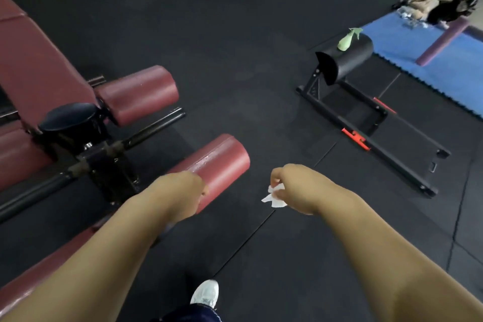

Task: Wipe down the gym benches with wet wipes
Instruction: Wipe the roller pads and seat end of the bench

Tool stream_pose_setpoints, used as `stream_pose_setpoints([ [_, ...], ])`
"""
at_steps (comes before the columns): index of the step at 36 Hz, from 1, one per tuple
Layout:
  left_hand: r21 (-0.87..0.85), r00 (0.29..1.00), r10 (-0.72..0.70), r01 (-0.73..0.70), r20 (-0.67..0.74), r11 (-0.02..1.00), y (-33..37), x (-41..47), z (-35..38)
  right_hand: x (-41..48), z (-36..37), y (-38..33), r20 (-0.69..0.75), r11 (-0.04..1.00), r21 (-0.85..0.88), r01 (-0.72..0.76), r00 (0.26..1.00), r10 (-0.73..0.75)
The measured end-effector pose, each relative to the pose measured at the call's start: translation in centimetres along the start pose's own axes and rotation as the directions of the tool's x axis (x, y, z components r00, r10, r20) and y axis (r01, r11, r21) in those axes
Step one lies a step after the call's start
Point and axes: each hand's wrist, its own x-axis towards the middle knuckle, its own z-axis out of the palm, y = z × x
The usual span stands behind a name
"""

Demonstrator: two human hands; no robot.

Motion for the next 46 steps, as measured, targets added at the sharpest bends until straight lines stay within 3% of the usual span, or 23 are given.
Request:
stream_pose_setpoints([
  [4, -0.026, 0.998, -0.059, 0.059, -0.013, 0.998, 1.0, 3.6, -1.0, 4.0, -1.8, 3.4, -0.043, 0.998, -0.051, 0.038, 0.998, -0.04],
  [10, -0.122, 0.974, -0.227, 0.221, -0.03, 0.967, 2.7, 7.1, -1.0, 10.7, -4.0, 7.5, 0.045, 0.967, -0.148, 0.205, 0.979, -0.201],
  [21, -0.371, 0.829, -0.559, 0.526, 0.022, 0.765, 7.3, 7.8, 0.8, 19.4, -9.2, 8.5, 0.153, 0.764, -0.278, 0.582, 0.812, -0.563],
  [30, -0.549, 0.577, -0.809, 0.715, 0.114, 0.432, 5.2, 6.0, 3.0, 23.5, -9.1, -1.2, 0.343, 0.481, -0.18, 0.858, 0.513, -0.787],
  [36, -0.671, 0.459, -0.877, 0.697, 0.144, 0.254, 2.7, 6.3, 2.4, 25.3, -8.9, -7.5, 0.379, 0.328, -0.216, 0.92, 0.389, -0.84],
  [40, -0.729, 0.398, -0.903, 0.664, 0.161, 0.163, 2.9, 6.1, 2.3, 26.0, -7.4, -10.5, 0.444, 0.15, -0.197, 0.969, 0.225, -0.868],
  [46, -0.834, 0.304, -0.922, 0.551, 0.238, -0.034, 4.5, 5.3, 3.1, 25.5, -3.9, -14.4, 0.504, 0.008, -0.032, 0.999, 0.023, -0.863],
])
